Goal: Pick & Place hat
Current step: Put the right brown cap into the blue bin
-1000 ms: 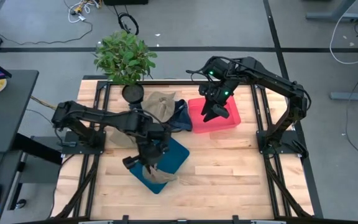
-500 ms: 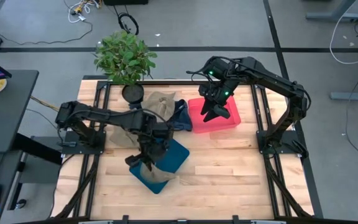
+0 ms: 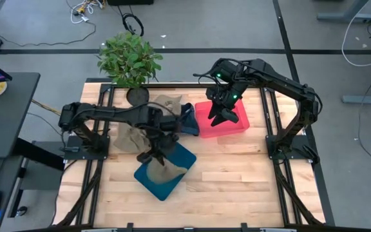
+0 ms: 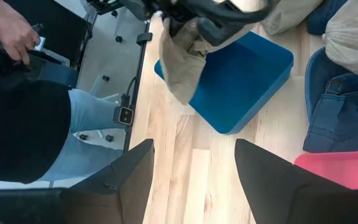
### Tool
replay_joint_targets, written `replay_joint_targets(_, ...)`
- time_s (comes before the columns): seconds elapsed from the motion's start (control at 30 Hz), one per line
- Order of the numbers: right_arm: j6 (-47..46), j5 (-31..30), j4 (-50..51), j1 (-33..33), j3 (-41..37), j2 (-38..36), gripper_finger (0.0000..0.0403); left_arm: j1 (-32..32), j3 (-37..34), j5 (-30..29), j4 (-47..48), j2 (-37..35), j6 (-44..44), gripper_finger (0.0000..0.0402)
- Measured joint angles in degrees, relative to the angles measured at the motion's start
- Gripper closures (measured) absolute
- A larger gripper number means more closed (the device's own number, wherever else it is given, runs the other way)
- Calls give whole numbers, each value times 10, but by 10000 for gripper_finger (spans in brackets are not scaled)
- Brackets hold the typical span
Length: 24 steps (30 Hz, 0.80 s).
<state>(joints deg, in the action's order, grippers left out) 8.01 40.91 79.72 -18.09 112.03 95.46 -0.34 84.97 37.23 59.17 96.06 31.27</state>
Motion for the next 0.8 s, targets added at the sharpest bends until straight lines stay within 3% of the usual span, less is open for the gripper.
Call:
replay_joint_targets(0.27, -2, 0, 1, 0, 0, 0, 176, 18, 0, -3, -17, 57, -7, 383)
replay_joint_targets(0.43, -3, 0, 5, 0, 0, 0, 176, 28, 0, -40, -21, 89, -18, 383)
replay_joint_targets(0.8, -3, 0, 5, 0, 0, 0, 176, 76, 0, -75, -26, 92, -74, 383)
